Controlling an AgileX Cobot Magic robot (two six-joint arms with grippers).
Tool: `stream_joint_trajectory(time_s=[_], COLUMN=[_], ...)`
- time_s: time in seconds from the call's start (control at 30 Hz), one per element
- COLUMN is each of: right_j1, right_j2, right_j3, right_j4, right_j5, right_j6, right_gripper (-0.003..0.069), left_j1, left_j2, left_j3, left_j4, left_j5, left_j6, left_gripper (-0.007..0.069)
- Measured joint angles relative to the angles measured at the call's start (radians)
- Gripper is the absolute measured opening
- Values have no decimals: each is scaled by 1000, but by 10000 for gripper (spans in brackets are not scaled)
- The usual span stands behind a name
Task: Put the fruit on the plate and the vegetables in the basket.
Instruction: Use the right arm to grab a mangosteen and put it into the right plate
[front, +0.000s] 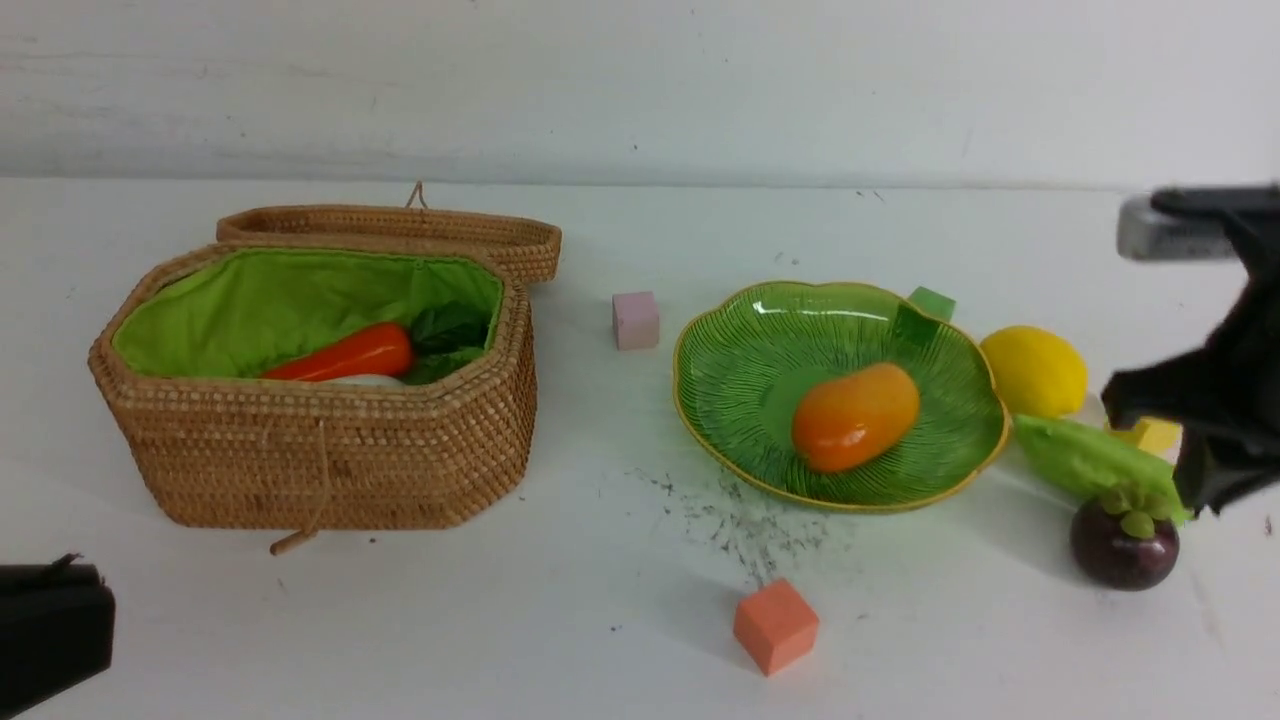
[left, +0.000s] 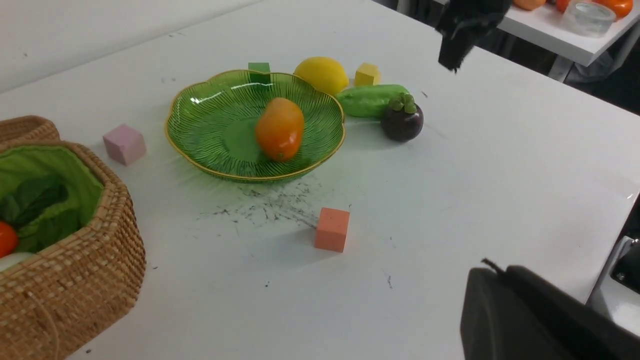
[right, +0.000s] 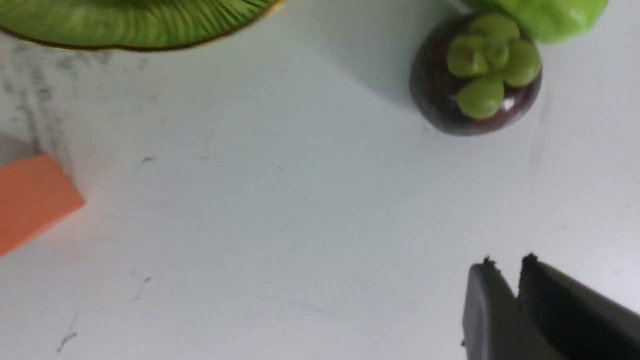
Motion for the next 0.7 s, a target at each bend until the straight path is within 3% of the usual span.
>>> stream_joint_trajectory(time_s=[0.07, 0.23, 0.3, 0.47, 0.7], right_j1=[-21, -66, -84, -117, -119], right_j2=[15, 74, 101, 189, 276], right_j3=[44, 79, 79, 79, 79], right_j4=[18, 39, 39, 39, 39], right_j5=[-61, -246, -282, -344, -455], right_j6=[13, 75, 112, 152, 152], right_gripper=[230, 580, 647, 672, 630], left_j1=[0, 0, 0, 0, 0], left_j2=[0, 0, 0, 0, 0], left_j3=[0, 0, 0, 0, 0], left_j4=[-1, -8, -9, -11, -13], left_j5=[0, -6, -7, -13, -13], left_j6=[6, 15, 15, 37, 44], left_gripper=[4, 7, 8, 11, 15])
